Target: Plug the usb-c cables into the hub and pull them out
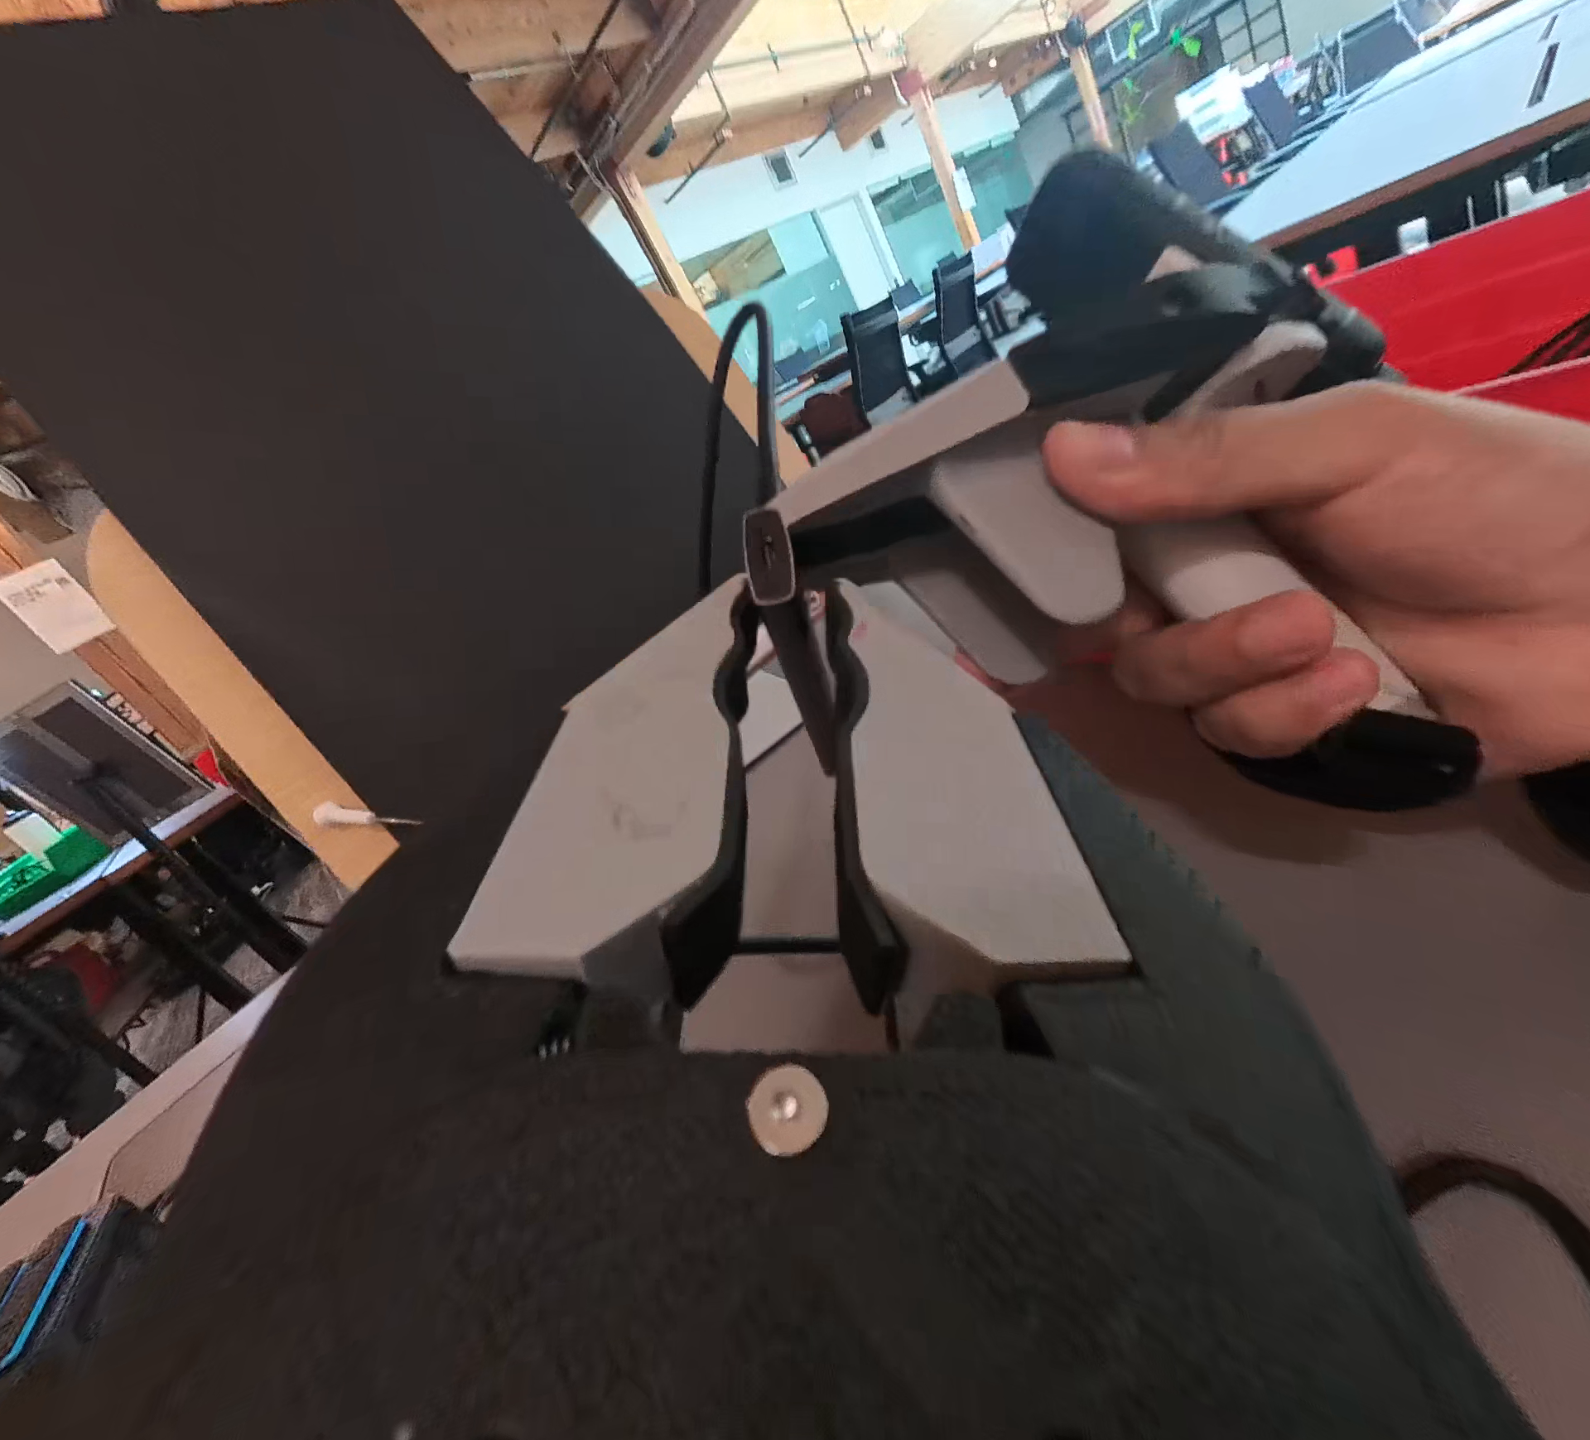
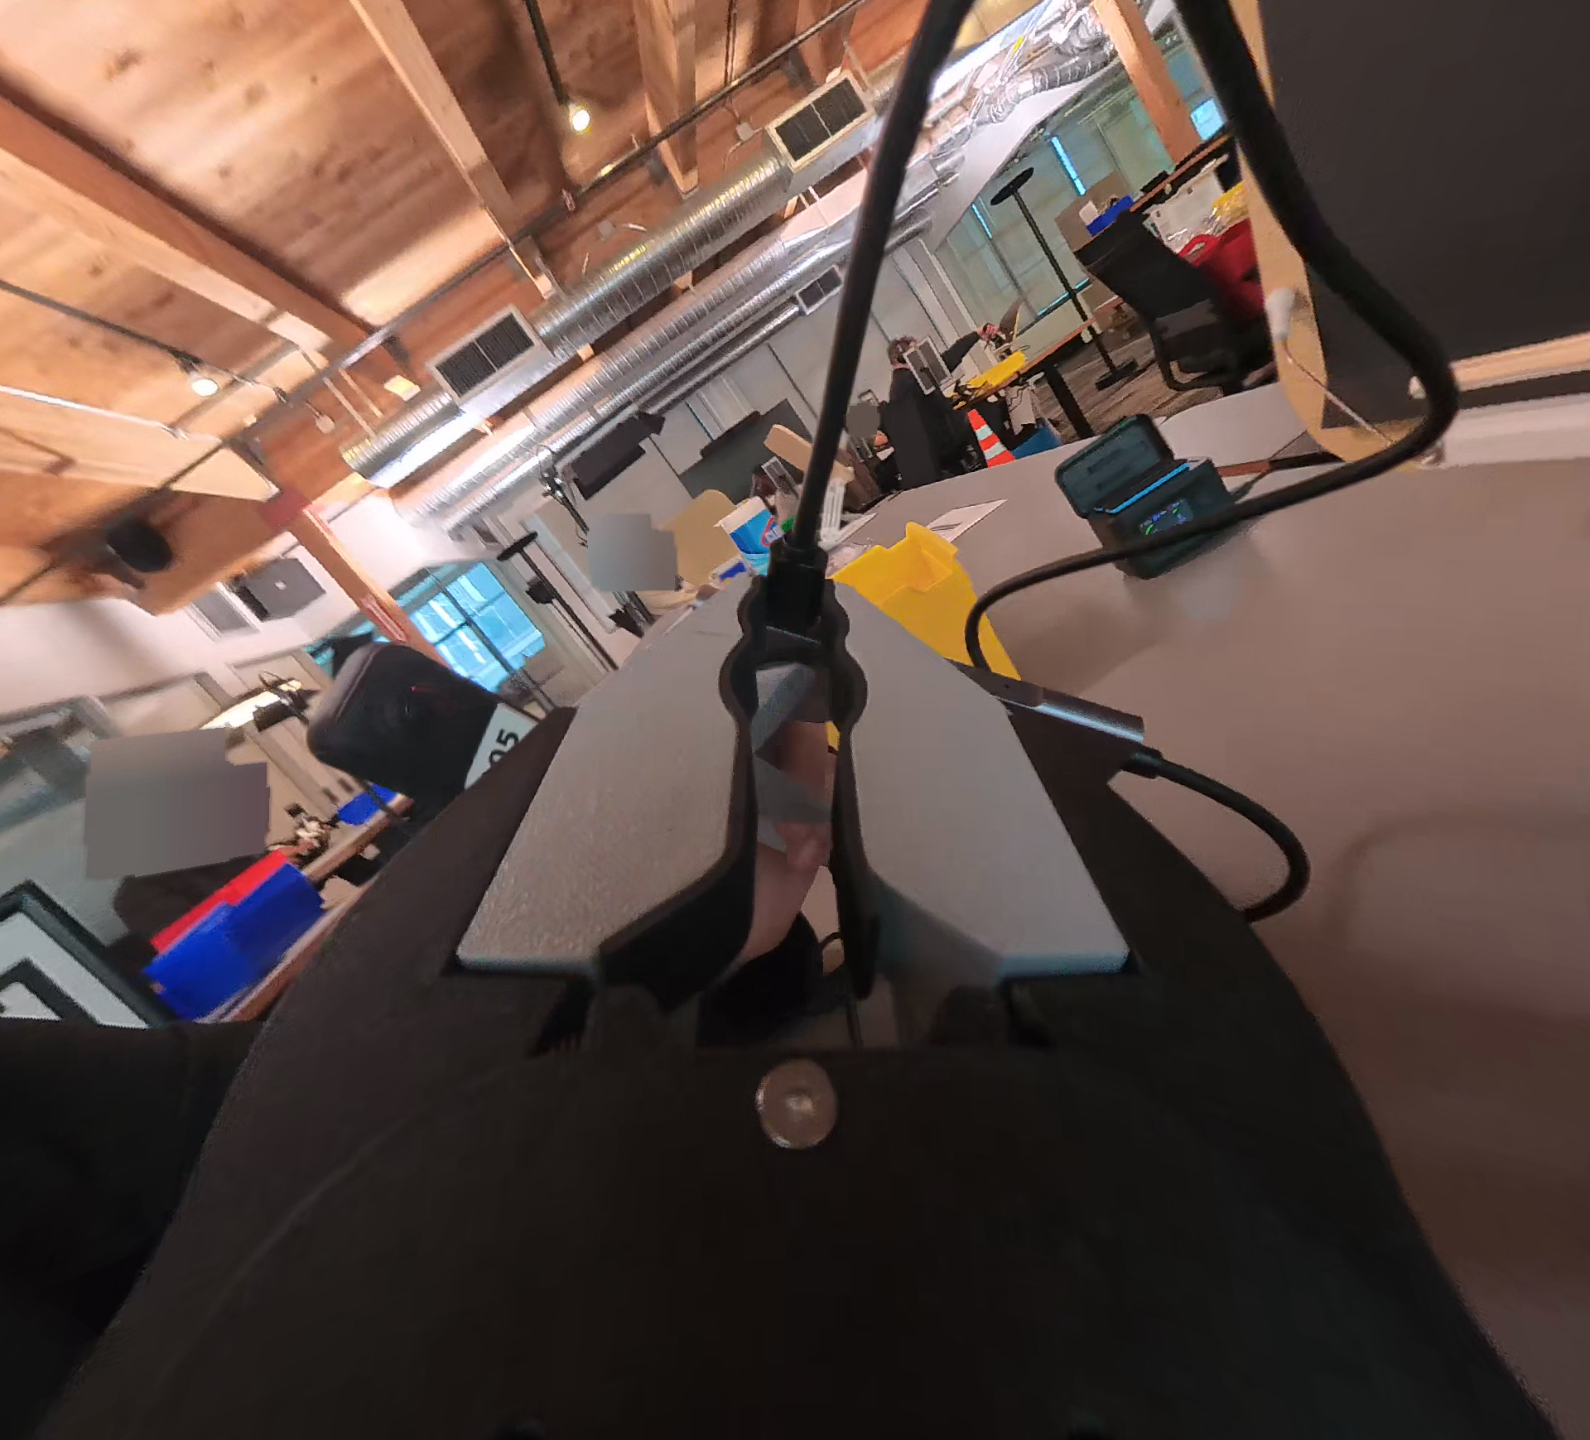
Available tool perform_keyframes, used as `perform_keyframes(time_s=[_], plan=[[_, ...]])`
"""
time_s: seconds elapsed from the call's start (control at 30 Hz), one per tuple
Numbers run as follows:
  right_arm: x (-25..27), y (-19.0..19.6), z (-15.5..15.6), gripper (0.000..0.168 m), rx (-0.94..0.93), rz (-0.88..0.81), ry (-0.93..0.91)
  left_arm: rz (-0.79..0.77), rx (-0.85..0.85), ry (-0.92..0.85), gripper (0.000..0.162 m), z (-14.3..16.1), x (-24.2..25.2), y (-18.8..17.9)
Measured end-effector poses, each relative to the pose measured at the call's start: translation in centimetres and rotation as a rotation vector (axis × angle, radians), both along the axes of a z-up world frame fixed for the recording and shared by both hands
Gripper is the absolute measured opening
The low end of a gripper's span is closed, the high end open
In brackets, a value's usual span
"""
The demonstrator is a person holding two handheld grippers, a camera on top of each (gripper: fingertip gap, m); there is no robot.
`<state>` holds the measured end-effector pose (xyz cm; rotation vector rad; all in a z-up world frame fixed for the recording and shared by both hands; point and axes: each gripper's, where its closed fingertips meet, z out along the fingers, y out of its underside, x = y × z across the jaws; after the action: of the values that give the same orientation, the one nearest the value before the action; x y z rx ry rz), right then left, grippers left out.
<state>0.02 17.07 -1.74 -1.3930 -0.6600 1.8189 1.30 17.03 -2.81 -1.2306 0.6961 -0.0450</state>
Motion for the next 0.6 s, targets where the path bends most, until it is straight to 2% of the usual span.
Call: perform_keyframes(time_s=[0.07,0.17,0.23,0.33,0.43,0.6], plan=[[-0.1,-0.2,-0.2,0.009,-0.019,0.031,0.003,0.035,0.072,-0.01,0.016,0.4,0.1,-0.2],[-0.4,-0.5,-0.6,0.009,0.029,0.022,-0.049,0.138,0.151,0.07,0.018,0.0,-0.4,-0.1],[-0.5,-0.4,-1.1,0.008,0.109,-0.015,-0.124,0.112,0.068,0.081,0.025,-0.8,-0.1,0.1],[-0.8,-0.6,-1.6,0.009,0.231,-0.062,-0.214,0.095,0.017,0.045,0.011,-0.6,-0.5,0.2],[-1.0,-0.2,-2.4,0.009,0.317,-0.116,-0.304,0.084,-0.088,0.036,0.01,-1.7,-0.7,0.8],[-1.2,-0.5,-2.5,0.009,0.336,-0.111,-0.303,0.119,-0.137,0.075,0.013,-2.6,-0.9,1.3]])
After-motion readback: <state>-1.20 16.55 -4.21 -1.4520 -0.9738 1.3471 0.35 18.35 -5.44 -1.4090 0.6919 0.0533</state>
